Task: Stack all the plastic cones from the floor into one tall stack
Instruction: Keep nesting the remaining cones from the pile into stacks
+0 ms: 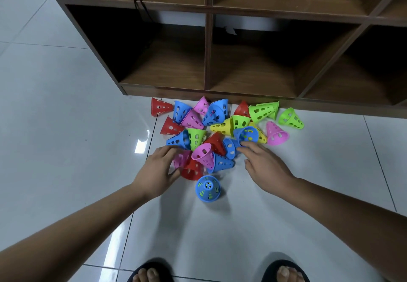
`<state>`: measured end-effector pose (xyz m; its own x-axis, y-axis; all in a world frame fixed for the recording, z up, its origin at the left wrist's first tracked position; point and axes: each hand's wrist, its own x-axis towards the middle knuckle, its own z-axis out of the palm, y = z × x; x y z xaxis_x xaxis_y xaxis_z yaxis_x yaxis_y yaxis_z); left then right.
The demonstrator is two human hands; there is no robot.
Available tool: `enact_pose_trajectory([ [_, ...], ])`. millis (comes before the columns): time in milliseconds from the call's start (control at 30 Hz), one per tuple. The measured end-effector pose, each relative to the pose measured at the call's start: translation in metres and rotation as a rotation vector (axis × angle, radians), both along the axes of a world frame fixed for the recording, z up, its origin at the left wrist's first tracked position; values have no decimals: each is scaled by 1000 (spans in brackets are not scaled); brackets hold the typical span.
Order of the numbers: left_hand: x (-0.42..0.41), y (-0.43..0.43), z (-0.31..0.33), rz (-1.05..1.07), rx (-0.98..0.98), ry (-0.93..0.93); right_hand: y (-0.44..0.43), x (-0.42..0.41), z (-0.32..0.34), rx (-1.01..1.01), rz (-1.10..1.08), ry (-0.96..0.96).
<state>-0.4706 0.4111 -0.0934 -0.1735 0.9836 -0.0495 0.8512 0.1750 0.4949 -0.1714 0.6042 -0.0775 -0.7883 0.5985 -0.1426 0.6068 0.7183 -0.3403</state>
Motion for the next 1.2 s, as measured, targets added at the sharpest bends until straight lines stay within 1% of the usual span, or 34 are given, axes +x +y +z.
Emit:
enact_pose_trajectory([
  [133, -6, -7, -5, 20, -11, 75, 4, 3, 6, 75, -31, 54],
  [233, -10, -17, -8, 69, -31, 91, 4, 3, 18, 94, -60, 165],
  [300, -13, -25, -11, 99, -65, 88, 1, 4, 26, 69, -102, 243],
  [433, -15, -41, -18, 129, -115, 88, -10, 12, 35, -101, -313, 366],
  [533, -17, -47, -21, 160, -111, 162, -20, 22, 33, -318, -469, 390],
  [600, -21, -48, -25, 183, -112, 213, -27, 31, 25, -423, -496, 351],
  [733, -27, -50, -30, 176, -117, 204, -41, 49, 4, -548, -488, 233],
  [833, -26, -51, -27, 186, -94, 178, -47, 58, -7, -601, -531, 217],
  [900, -24, -50, -22, 200, -71, 134, -47, 58, -6, -639, -577, 251],
  [1067, -10, -41, 7, 299, 30, -75, -46, 39, 19, -932, -685, 531],
  [1133, 0, -35, 21, 337, 66, -142, -51, 30, 31, -1054, -675, 600],
  [1200, 10, -29, 36, 348, 99, -214, -57, 21, 39, -1137, -642, 619],
])
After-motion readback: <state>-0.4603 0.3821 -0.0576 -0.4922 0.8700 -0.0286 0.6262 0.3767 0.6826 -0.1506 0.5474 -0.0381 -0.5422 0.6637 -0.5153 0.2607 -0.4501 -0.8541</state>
